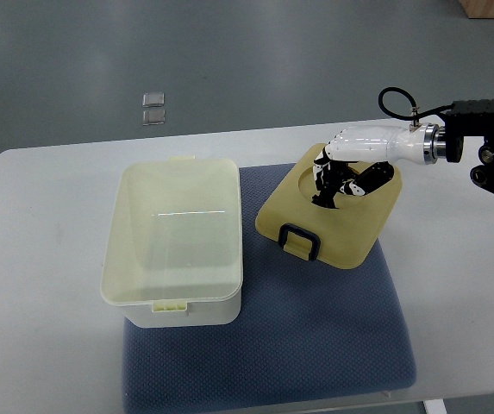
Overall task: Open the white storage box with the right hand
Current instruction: 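Lower the lid flat onto the mat and release the handle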
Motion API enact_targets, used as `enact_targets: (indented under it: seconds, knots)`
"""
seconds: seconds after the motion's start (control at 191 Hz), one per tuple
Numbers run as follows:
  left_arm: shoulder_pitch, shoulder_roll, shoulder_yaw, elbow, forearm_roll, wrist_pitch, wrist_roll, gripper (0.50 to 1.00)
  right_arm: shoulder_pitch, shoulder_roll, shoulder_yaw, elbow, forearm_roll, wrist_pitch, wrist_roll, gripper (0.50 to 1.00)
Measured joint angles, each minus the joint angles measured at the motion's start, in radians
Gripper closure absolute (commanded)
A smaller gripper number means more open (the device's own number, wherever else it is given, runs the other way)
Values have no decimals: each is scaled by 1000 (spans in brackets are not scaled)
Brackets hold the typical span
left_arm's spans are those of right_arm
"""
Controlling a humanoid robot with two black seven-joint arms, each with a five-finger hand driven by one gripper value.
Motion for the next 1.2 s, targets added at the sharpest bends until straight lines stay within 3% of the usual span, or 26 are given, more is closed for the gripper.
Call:
enact_targets:
  seconds: [0.47,0.512,0.517,0.522,0.528,0.533,0.538,0.543,0.554,0.575,0.904,1.201]
  knots:
    - [0,0,0,0,0,0,0,500,-40,58,-5,0,-2,-1,0,998]
    - [0,0,0,0,0,0,0,500,-44,58,-5,0,-2,-1,0,883]
    - [0,0,0,0,0,0,0,500,-44,58,-5,0,-2,-1,0,839]
    - [0,0,0,0,0,0,0,500,-45,58,-5,0,-2,-1,0,838]
    - [0,0,0,0,0,0,0,500,-45,58,-5,0,-1,-1,0,777]
    - [0,0,0,0,0,0,0,500,-45,58,-5,0,-1,-1,0,777]
    - [0,0,0,0,0,0,0,500,-46,58,-5,0,0,-1,0,716]
    - [0,0,0,0,0,0,0,500,-46,59,-5,0,0,-1,0,715]
    - [0,0,0,0,0,0,0,500,-47,59,-5,0,1,-1,0,618]
    - [0,0,0,0,0,0,0,500,-48,59,-4,0,5,-1,0,573]
    - [0,0,0,0,0,0,0,500,-63,56,7,-1,45,26,0,572]
    - [0,0,0,0,0,0,0,500,-63,49,57,-3,306,100,0,570]
